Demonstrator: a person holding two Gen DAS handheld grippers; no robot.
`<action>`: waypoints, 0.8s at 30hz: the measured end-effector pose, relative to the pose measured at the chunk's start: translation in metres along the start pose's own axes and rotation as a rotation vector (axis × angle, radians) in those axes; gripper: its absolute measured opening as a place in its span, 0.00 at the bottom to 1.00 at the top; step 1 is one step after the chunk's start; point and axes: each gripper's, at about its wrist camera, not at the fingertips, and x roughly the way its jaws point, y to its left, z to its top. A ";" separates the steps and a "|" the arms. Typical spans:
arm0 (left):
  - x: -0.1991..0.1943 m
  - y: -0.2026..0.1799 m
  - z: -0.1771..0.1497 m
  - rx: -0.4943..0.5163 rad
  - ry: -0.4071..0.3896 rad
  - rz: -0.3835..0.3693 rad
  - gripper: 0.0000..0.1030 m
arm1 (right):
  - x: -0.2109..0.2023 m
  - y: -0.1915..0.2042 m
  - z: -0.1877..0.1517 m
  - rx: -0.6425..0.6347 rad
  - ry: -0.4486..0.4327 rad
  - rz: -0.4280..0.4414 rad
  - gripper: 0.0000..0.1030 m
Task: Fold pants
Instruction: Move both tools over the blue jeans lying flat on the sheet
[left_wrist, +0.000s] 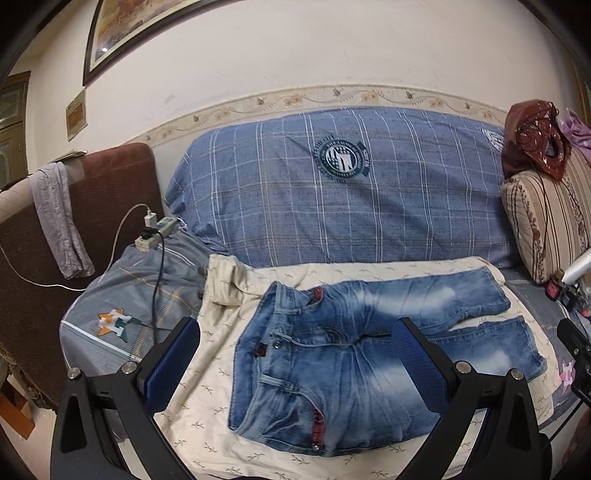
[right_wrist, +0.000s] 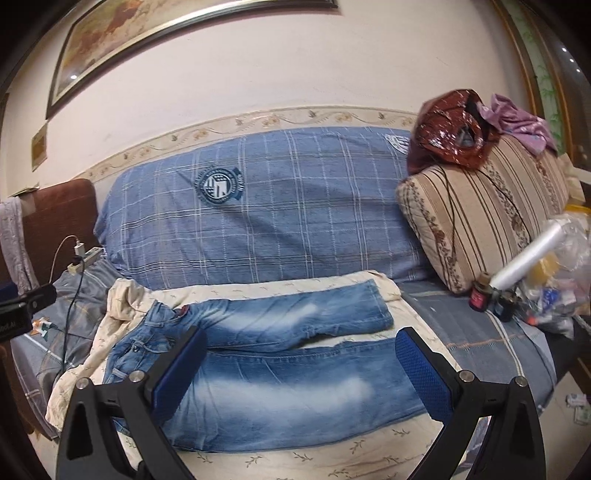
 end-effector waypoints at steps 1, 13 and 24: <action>0.001 -0.002 -0.001 0.003 0.005 -0.003 1.00 | 0.001 -0.003 -0.001 0.003 0.005 -0.006 1.00; 0.010 -0.014 -0.003 0.019 0.023 -0.023 1.00 | 0.007 -0.012 0.000 0.011 0.027 -0.026 1.00; 0.015 -0.008 -0.003 0.008 0.029 -0.026 1.00 | 0.011 -0.005 0.001 -0.010 0.032 -0.026 1.00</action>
